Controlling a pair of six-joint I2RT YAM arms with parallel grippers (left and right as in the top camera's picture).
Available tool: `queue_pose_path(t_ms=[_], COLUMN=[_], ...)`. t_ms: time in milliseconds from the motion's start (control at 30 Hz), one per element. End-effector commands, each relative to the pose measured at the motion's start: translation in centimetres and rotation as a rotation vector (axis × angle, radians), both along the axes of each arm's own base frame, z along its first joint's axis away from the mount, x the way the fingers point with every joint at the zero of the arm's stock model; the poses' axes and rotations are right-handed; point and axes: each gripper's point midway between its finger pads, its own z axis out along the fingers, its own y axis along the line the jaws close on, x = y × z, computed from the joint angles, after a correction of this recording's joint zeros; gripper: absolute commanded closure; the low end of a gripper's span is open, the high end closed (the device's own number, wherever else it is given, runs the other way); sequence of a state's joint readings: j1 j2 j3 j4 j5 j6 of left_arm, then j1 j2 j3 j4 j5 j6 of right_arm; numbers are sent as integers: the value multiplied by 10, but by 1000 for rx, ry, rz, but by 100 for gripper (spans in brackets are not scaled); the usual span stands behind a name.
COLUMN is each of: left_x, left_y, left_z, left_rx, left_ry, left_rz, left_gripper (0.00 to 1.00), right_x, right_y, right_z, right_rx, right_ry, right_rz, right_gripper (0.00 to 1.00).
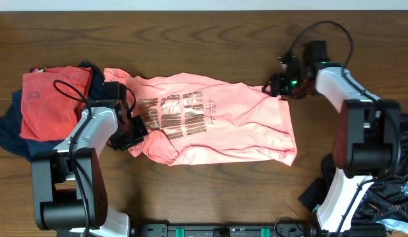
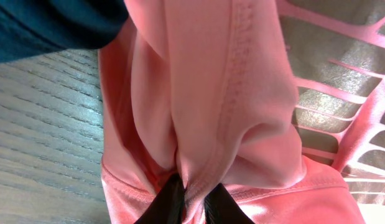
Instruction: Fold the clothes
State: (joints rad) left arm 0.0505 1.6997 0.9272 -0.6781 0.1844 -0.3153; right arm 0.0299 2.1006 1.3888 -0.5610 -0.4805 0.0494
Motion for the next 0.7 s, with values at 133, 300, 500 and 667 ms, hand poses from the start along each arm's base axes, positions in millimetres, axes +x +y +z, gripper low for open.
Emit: queue_pose_path(t_ms=[133,300,500,667], left_x=[-1,-1,12,34], left_y=[-2,-2,-14,-23], left_z=[2,2,5,11], left_rx=[-7,-7,-79,-135], left_ry=[-9,-10,-64,-163], left_rz=[-5,-4,-11,-28], left_gripper=[86,86,86,86], right_x=[-8,12,73,116], right_y=[15,-3,-42,-79], right_z=[-15,-1,86,158], right_rx=[-9,-32,-115,-237], right_ry=[47,8,-208,-387], right_rz=[16,-50,-173,-337], right_gripper=[96,99,99,99])
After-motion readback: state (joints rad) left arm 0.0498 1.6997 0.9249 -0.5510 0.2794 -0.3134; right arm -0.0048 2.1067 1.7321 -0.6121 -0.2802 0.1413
